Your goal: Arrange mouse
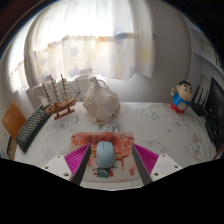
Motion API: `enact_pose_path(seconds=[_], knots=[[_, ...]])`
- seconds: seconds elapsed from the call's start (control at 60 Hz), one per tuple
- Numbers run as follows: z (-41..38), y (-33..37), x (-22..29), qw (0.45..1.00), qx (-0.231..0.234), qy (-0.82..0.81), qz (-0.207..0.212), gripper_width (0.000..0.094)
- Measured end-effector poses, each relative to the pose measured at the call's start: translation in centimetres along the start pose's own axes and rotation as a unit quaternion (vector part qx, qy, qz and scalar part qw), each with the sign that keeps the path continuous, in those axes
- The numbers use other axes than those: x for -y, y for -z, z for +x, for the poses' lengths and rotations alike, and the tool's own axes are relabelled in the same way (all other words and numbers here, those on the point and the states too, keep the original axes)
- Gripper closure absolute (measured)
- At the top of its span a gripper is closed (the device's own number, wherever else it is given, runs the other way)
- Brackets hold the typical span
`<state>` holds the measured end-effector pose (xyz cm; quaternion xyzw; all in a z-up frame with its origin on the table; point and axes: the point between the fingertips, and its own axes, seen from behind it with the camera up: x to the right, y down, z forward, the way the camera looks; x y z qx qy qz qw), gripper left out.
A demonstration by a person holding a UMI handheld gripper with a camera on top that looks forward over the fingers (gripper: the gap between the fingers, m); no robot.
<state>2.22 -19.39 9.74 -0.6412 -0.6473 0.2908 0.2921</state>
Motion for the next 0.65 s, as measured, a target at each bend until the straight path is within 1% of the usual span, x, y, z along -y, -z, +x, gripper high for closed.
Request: enact_pose_path(seconds=[0.083, 0.167, 0.3, 0.45, 0.583, 0.65], knots=[[0.7, 6.3, 1.0, 1.000, -0.003, -0.005, -0.005, 0.0092], [1.5, 12.0, 0.7, 1.000, -0.007, 0.007, -0.018, 0.0089], [1.9, 17.6, -0.9, 1.000, -0.007, 0.010, -0.027, 0.0091], [2.1, 19.3, -2.2, 0.999, -0.003, 0.012, -0.035, 0.0090], [3.2, 18.7, -2.0, 0.999, -0.025, 0.034, -0.030, 0.0086], [2.4, 18.6, -2.2, 0.999, -0.012, 0.026, -0.035, 0.0088]])
